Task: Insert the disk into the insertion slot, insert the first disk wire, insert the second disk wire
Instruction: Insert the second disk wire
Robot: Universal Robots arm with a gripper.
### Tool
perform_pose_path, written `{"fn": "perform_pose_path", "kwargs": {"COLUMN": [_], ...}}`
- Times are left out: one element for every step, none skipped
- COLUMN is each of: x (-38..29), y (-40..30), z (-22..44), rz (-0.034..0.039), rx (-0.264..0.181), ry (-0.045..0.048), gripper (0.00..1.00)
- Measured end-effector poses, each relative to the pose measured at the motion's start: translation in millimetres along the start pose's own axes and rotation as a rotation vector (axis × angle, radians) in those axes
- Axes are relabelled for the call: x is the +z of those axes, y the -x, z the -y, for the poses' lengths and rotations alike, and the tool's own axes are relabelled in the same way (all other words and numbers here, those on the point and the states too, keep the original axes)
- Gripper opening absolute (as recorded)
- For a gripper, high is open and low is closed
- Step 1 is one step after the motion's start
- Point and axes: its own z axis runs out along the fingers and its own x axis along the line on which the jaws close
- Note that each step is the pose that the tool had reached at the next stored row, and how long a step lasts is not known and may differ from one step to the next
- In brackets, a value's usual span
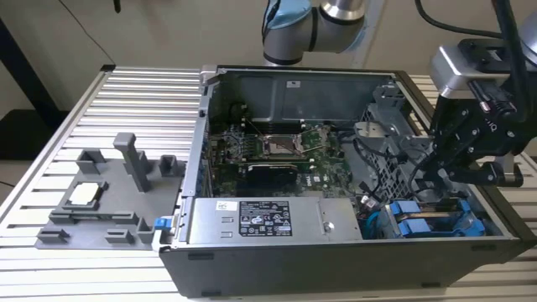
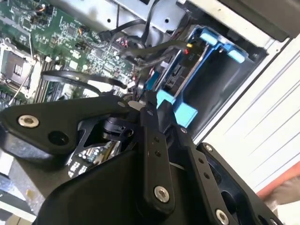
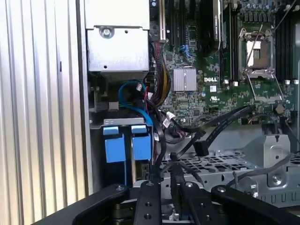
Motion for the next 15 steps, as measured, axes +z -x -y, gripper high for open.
{"fn": "perform_pose_path", "kwargs": {"x": [0.5, 1.1, 1.6, 2.2, 2.7, 3.4, 3.7, 4.0, 3.4, 2.1, 1.4, 0.9, 0.9, 0.8, 0.7], "y": [2.7, 5.3, 7.9, 10.5, 13.7, 18.1, 21.3, 23.0, 23.6, 23.8, 23.9, 24.0, 24.0, 24.0, 23.9], "z": [-3.4, -6.5, -9.2, -10.9, -11.3, -11.6, -12.2, -12.6, -13.2, -14.1, -14.5, -14.8, -15.4, -17.0, -18.9], "rz": [0.0, 0.0002, 0.0002, 0.0002, 0.0001, -0.003, -0.0094, -0.0129, -0.014, -0.0145, -0.0141, -0.0141, -0.0139, -0.0139, -0.0139], "rx": [0.0, 0.0, -0.001, -0.001, -0.001, -0.001, -0.001, -0.004, -0.006, -0.008, -0.012, -0.02, -0.025, -0.027, -0.029], "ry": [-0.0014, -0.0029, -0.0042, -0.0048, -0.0051, -0.0053, -0.0054, -0.0052, -0.0057, -0.0075, -0.0091, -0.0105, -0.0133, -0.0191, -0.025], "gripper": [0.24, 0.24, 0.24, 0.24, 0.24, 0.24, 0.24, 0.24, 0.24, 0.24, 0.24, 0.24, 0.24, 0.24, 0.24]}}
